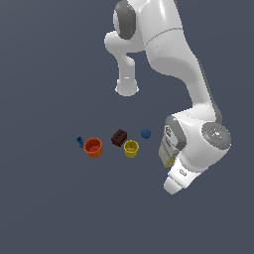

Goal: Pick up a designated object from a clutter of objects.

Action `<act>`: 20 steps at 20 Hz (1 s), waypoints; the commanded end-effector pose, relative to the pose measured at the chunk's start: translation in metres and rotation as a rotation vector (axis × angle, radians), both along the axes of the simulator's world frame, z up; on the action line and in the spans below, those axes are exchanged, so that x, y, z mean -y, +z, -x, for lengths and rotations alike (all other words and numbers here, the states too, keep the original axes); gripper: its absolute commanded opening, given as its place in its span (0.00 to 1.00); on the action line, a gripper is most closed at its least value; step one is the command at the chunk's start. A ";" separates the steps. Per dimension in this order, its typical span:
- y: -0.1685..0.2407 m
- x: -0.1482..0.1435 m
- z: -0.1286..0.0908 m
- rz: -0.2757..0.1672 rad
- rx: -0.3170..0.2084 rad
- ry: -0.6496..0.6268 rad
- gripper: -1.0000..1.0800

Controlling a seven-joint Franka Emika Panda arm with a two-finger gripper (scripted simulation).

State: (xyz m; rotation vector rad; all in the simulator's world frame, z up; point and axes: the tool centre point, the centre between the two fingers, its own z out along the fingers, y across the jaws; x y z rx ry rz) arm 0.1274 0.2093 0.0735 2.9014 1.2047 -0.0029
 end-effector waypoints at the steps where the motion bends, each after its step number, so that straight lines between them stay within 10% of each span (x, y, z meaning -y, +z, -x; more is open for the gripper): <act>1: 0.001 -0.001 0.000 -0.001 0.001 0.000 0.00; 20: 0.029 0.044 0.011 0.000 0.000 0.000 0.00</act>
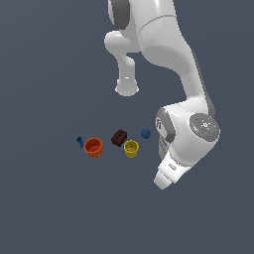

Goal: Pick up a designated object from a clutter of objects.

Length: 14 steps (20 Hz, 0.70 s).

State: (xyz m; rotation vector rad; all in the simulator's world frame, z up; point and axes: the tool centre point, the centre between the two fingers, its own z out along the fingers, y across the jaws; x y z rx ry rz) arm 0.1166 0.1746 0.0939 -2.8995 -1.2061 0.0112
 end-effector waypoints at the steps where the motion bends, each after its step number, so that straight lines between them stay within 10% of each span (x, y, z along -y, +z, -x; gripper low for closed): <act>1: 0.014 0.016 0.002 -0.001 0.006 -0.001 0.00; 14: 0.102 0.147 0.035 -0.002 0.006 -0.002 0.00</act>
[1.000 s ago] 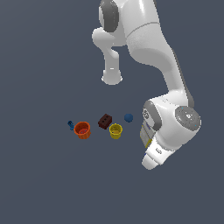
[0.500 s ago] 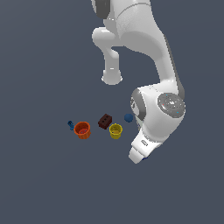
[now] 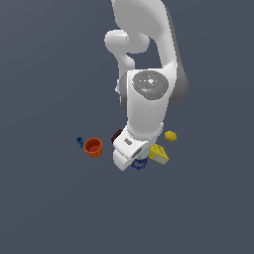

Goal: Pick up a designated object from a clutter of objects.

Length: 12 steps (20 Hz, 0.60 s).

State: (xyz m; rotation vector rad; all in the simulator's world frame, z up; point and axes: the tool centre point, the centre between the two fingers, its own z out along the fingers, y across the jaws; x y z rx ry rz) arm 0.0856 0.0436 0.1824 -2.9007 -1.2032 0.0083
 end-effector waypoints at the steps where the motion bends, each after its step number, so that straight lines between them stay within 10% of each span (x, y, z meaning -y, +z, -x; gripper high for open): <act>1: 0.021 0.027 0.006 -0.001 0.005 0.000 0.00; 12: 0.101 0.144 0.033 -0.003 0.006 0.001 0.00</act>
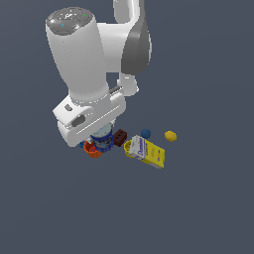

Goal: Pick up a designated object from a clutter of objects.

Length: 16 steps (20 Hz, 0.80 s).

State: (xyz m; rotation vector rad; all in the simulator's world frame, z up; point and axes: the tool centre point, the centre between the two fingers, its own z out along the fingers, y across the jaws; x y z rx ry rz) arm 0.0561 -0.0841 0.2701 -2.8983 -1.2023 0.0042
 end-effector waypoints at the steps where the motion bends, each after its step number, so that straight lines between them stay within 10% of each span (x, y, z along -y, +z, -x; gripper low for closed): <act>1: 0.021 0.027 0.006 0.000 0.004 0.001 0.00; 16: 0.100 0.145 0.026 0.002 0.004 0.001 0.00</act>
